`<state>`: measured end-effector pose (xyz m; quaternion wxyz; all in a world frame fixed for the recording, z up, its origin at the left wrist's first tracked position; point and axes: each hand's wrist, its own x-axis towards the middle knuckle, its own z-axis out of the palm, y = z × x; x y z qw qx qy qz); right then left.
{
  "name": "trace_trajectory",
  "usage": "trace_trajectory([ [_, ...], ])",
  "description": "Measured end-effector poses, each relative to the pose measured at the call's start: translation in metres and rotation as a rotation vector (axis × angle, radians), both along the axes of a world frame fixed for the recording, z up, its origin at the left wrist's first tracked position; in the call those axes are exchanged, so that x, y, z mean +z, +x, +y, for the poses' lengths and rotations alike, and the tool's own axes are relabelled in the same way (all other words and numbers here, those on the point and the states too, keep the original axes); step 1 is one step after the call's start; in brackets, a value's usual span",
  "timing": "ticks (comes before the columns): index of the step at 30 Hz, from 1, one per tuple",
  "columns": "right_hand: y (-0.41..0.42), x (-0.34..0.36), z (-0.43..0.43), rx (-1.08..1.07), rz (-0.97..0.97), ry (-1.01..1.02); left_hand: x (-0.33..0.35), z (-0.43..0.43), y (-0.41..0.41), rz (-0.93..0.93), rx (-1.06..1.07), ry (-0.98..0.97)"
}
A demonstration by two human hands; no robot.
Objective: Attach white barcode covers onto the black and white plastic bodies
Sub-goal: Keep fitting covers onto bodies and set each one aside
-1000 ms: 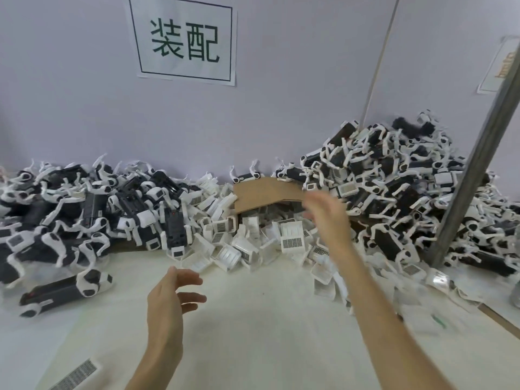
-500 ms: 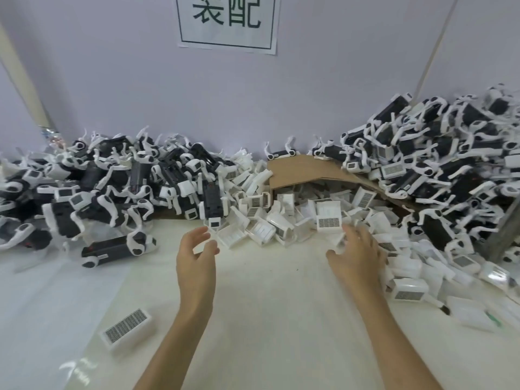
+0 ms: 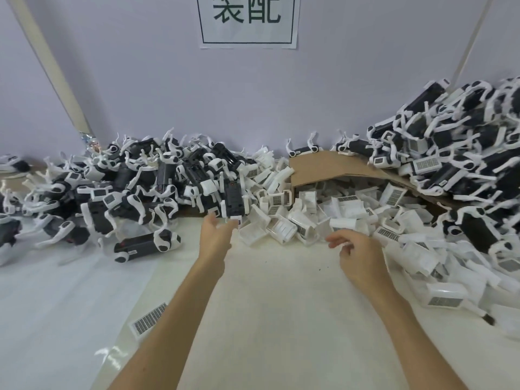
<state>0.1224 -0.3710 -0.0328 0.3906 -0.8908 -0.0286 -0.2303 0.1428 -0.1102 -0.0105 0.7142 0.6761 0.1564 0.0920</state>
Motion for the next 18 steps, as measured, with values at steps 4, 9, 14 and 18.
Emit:
trace_trajectory([
  [4,-0.001,-0.002,0.000,-0.257,0.046,-0.301,0.007,0.005,0.040,-0.005,-0.022,0.079],
  [9,0.001,-0.010,-0.011,-0.273,0.237,-0.299,-0.007,-0.003,0.060,-0.019,0.084,0.256],
  [14,0.002,0.001,-0.001,-0.097,0.060,0.119,-0.007,-0.023,0.030,-0.276,0.120,0.429],
  [18,-0.001,0.012,0.011,0.135,0.091,0.495,0.007,-0.030,-0.004,-0.490,0.112,0.539],
])
